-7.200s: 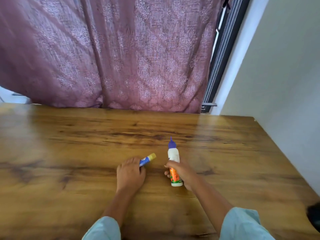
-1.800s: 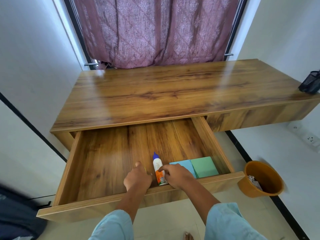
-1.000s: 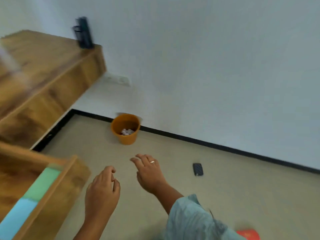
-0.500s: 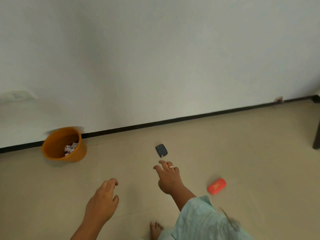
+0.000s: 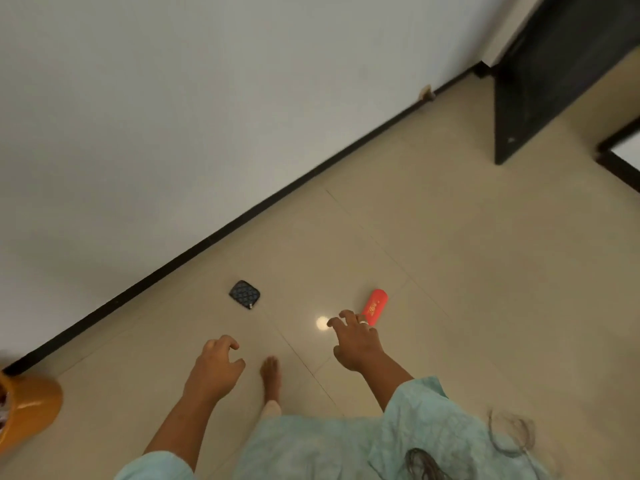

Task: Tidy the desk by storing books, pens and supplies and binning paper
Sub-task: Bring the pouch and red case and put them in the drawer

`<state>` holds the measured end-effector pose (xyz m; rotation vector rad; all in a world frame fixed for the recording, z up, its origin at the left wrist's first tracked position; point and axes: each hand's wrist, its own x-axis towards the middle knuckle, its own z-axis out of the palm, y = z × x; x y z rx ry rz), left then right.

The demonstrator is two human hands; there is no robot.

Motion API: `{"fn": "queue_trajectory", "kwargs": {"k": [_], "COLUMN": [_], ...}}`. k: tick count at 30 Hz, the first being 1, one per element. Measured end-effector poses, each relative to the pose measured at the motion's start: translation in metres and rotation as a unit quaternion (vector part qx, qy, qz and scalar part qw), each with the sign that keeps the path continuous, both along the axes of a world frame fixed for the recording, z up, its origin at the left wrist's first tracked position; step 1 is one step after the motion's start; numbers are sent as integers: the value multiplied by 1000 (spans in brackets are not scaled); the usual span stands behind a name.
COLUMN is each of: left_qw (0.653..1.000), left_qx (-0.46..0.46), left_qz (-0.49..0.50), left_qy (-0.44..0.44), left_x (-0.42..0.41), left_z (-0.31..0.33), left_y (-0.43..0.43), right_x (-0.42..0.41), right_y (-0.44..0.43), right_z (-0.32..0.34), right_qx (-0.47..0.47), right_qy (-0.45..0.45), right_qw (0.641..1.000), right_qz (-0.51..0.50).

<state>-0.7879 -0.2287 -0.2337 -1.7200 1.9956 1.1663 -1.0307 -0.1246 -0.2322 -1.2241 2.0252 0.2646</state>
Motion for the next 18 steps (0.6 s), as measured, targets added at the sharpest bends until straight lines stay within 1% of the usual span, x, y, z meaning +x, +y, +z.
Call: {"fn": "queue_trajectory", "kwargs": {"k": [3, 7, 10, 12, 15, 18], "left_qw": [998, 992, 988, 985, 978, 970], "left_qx": [36, 82, 89, 90, 86, 83], "left_qz": [45, 95, 107, 112, 157, 206], "left_qy": [8, -19, -61, -94, -111, -103], "left_x": [-33, -68, -86, -97, -109, -115], "left_z": [-34, -103, -171, -222, -301, -377], "left_y": [-38, -81, -113, -133, -159, -175], "right_x": [-31, -73, -97, -112, -135, -155], "right_y": [-13, -31, -39, -43, -48, -47], "right_z": [-23, -92, -168, -225, -311, -386], "right_qx": [15, 25, 43, 49, 46, 32], "right_qy": [-8, -25, -39, -46, -45, -20], "right_qw": [996, 974, 940, 917, 894, 877], "right_qz": [-86, -223, -336, -393, -443, -480]}}
